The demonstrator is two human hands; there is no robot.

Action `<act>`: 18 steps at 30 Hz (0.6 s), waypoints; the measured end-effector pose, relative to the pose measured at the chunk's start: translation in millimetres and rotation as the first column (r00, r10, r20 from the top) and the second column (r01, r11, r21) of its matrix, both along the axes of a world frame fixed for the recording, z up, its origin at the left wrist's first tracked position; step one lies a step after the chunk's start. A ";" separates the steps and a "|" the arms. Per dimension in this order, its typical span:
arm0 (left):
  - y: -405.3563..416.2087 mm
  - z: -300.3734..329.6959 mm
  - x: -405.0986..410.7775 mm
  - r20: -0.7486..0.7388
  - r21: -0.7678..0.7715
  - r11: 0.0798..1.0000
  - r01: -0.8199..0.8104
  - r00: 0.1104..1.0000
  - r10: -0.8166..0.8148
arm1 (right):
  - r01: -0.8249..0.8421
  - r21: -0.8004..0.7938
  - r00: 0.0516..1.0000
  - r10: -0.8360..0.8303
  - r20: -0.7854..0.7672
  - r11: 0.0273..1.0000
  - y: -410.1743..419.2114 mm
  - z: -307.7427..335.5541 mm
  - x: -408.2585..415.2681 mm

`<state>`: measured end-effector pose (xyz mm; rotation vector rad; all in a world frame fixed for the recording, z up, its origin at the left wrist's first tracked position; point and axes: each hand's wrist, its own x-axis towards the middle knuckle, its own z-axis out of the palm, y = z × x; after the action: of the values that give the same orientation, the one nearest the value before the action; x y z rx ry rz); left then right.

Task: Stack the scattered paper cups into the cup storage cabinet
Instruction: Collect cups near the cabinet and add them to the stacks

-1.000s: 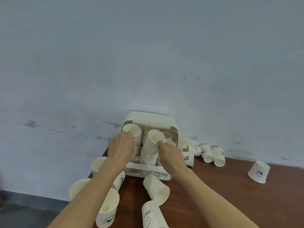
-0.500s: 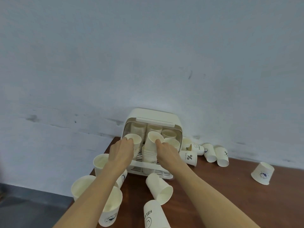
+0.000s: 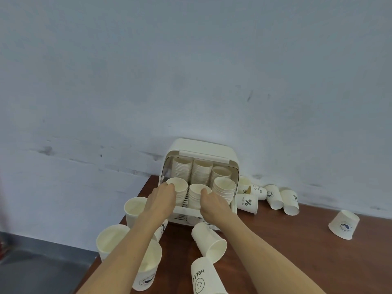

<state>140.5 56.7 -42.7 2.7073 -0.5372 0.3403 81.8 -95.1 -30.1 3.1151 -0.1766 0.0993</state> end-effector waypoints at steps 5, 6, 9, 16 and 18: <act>-1.6 6.2 -11.0 -0.012 0.069 0.997 -0.044 0.999 0.045 | 0.020 0.077 0.998 -0.025 0.063 0.997 -2.4 3.1 -9.1; -2.8 7.8 -14.9 -0.008 0.068 0.996 -0.054 0.998 0.055 | 0.018 0.107 0.995 -0.028 0.091 0.994 -3.9 3.7 -13.2; -11.5 12.1 -28.8 0.041 0.044 0.997 -0.058 0.998 0.056 | 0.028 0.162 0.983 -0.056 0.174 0.986 -12.7 4.6 -30.9; -65.3 23.8 -70.7 0.125 0.049 0.988 0.149 0.980 -0.154 | 0.196 0.286 0.944 -0.259 0.203 0.938 -57.4 -3.0 -77.5; -84.3 26.0 -82.1 0.124 0.055 0.975 0.216 0.967 -0.221 | 0.248 0.292 0.933 -0.309 0.184 0.924 -70.2 -5.5 -89.2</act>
<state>58.4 -27.7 -16.6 2.6425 -0.8809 0.4510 -7.4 -165.3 -35.6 3.2877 -0.6939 0.4646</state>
